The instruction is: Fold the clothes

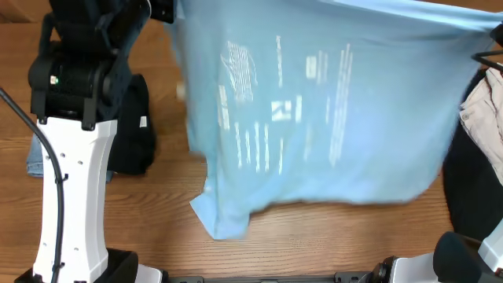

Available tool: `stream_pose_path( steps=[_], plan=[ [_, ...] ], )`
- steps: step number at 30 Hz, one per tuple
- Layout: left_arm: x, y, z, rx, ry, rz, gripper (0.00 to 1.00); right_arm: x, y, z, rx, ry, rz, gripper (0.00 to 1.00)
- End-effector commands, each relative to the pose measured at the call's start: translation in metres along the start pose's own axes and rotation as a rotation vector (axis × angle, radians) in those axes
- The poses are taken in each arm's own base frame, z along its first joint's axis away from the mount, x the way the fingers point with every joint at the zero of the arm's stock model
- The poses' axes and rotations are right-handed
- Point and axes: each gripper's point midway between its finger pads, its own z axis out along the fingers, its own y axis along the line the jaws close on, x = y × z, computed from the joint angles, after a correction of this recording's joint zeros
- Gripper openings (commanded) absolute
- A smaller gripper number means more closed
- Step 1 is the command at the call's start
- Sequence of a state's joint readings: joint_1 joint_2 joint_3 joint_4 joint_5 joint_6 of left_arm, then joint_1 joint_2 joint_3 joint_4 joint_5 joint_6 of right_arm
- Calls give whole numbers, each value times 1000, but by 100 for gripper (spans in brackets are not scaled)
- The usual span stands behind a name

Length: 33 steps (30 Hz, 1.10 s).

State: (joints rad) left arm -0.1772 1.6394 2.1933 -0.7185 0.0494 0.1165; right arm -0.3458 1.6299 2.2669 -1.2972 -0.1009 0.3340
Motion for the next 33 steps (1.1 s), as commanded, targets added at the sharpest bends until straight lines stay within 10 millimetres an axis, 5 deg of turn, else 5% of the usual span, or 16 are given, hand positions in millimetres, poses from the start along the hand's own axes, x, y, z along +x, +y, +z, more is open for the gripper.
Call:
stream_pose_path(
  steps=[1, 12, 21, 27, 33],
  plan=[
    [-85, 10, -79, -47, -231, 52, 4, -19, 13, -61, -41, -132, -39, 4],
    [-69, 1, -157, -20, -123, 77, 4, 4, 12, -161, -56, -230, -51, 4],
    [-74, 16, -231, -135, -172, 100, 4, 26, 3, -198, -34, -246, -48, 4],
    [-75, 31, -217, -221, -157, 107, 4, 27, 1, -195, -22, -235, -46, 4],
    [-68, 38, -126, -220, -96, 115, 4, 20, -2, -149, 13, -145, -37, 4]
  ],
)
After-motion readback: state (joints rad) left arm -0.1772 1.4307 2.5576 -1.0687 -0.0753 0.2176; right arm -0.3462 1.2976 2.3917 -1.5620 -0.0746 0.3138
